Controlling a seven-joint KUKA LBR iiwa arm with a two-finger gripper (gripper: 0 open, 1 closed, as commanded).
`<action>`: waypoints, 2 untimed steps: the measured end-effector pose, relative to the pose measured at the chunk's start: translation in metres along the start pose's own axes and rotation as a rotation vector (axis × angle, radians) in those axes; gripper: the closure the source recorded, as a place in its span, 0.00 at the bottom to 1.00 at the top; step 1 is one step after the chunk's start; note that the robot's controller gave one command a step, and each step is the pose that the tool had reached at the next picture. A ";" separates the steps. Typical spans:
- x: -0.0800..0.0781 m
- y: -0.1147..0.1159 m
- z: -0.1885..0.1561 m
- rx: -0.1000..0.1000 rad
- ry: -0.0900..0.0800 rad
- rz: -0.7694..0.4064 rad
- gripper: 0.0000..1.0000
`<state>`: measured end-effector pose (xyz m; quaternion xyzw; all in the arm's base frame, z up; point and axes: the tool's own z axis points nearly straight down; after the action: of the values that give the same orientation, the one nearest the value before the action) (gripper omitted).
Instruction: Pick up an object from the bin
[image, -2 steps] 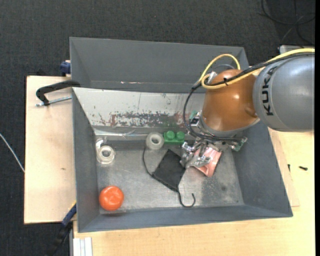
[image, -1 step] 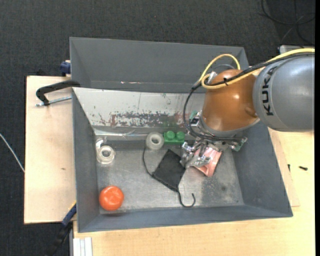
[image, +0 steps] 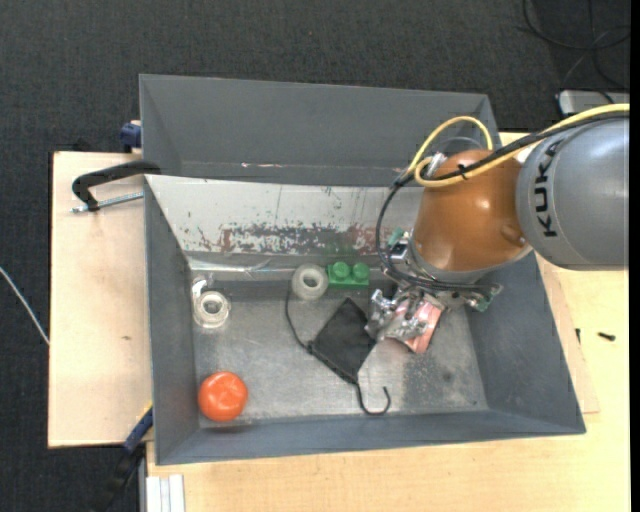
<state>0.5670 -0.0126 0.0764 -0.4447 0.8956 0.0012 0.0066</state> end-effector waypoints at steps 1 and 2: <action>0.000 0.003 -0.048 -0.006 0.011 -0.005 1.00; -0.004 0.032 -0.018 -0.003 0.010 0.023 0.00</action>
Offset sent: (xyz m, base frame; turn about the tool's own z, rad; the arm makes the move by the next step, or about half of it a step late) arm -0.0273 0.0236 0.0108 0.0254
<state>0.5434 0.0095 0.0948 -0.4343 0.9008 0.0004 0.0013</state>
